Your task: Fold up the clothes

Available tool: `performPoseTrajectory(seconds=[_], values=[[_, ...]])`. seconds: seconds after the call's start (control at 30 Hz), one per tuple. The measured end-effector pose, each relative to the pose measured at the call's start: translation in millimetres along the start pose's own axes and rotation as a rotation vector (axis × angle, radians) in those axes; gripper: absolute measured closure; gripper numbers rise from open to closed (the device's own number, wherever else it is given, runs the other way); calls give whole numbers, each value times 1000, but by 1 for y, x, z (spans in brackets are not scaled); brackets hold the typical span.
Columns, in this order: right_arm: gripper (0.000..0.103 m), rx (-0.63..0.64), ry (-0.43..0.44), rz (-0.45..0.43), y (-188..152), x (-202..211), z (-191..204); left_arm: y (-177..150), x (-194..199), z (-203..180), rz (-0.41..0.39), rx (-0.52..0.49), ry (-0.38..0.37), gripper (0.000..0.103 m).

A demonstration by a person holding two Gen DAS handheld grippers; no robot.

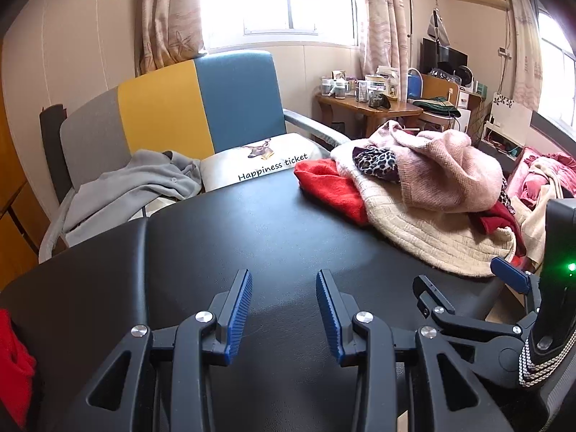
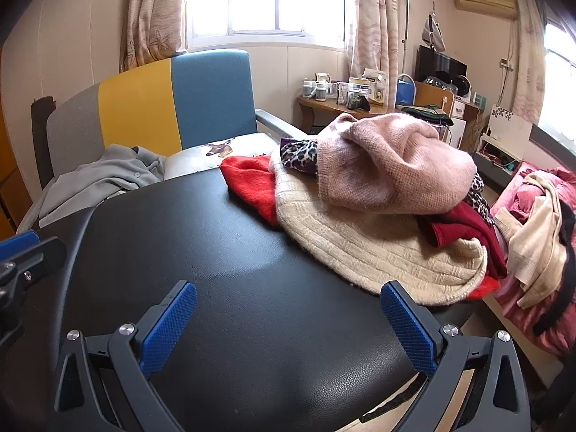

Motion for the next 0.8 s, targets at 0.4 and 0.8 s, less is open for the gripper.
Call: performPoseTrajectory(seconds=[0.4,0.8], values=[[0,0,-1,28,-9,-7,-1,-14,-8,-3,50,3,-12,65],[0,36,26,24,-5,-20,-11,10,-24,-23,20,-77,8,65]])
Point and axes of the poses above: each gripper's, at about its wrist camera, not at the fingertips, and x roughly against the way its jaws point, z to its left, y to its top, the point moved 1 cm from there along -x, roughly the way its jaws point, and after that the axes turned 15 degrees about y, right-handed, at the moved point
